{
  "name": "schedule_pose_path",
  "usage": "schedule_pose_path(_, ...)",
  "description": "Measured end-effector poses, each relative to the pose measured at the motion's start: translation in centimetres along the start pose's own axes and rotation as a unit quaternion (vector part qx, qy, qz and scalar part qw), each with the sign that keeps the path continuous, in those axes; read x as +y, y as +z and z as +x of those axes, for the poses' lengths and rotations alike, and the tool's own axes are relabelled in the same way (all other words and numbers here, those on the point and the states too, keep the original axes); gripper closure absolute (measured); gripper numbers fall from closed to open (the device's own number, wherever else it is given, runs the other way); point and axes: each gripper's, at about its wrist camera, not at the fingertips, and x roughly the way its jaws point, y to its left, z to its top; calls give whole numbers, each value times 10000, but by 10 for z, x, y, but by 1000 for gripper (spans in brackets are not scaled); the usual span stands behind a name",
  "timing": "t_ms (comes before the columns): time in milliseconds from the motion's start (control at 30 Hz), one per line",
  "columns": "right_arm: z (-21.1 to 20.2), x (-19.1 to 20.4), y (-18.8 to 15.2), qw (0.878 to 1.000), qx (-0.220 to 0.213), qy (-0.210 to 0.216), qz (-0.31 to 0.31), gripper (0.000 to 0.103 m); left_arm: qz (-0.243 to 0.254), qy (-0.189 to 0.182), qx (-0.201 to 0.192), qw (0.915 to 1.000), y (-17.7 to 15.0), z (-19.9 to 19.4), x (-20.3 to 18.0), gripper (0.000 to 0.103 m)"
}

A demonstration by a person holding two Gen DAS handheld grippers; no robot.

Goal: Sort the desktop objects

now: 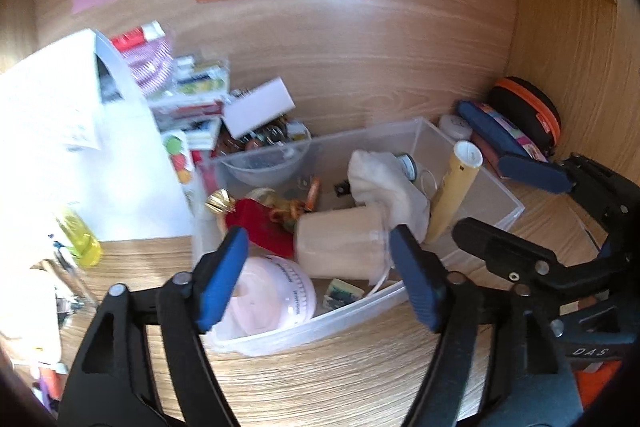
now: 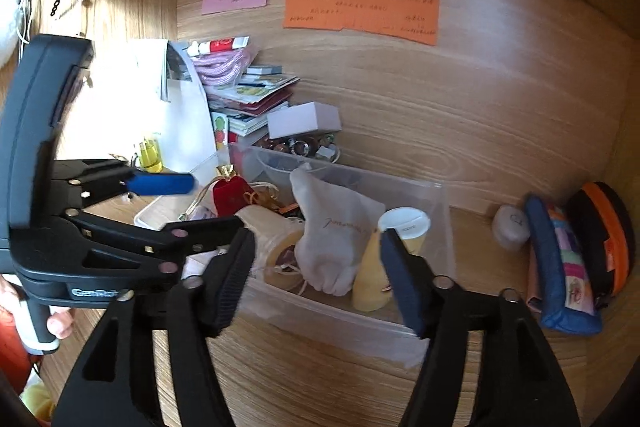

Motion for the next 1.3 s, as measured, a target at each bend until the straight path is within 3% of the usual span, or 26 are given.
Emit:
schedule_pose_path(167, -16, 1, 3, 9997, -114, -212, -13, 20, 37, 386, -330, 9987, -1, -26, -1, 10)
schedule_pose_path(367, -36, 2, 2, 9992, -182, -348, 90, 8, 80, 691, -531, 9962, -5, -56, -6, 6)
schedule_pose_path(633, -70, 2, -6, 9976, -339, -526, 296, 0, -37, 849, -764, 9934, -20, -94, -15, 4)
schedule_pose_path(933, -106, 4, -22, 9952, -487, -654, 546, 0, -186, 985, -979, 9901, -40, -124, -28, 3)
schedule_pose_path(1300, -129, 12, -37, 9938, -588, -628, 701, 0, -338, 808, -1066, 9904, -54, -138, -38, 2)
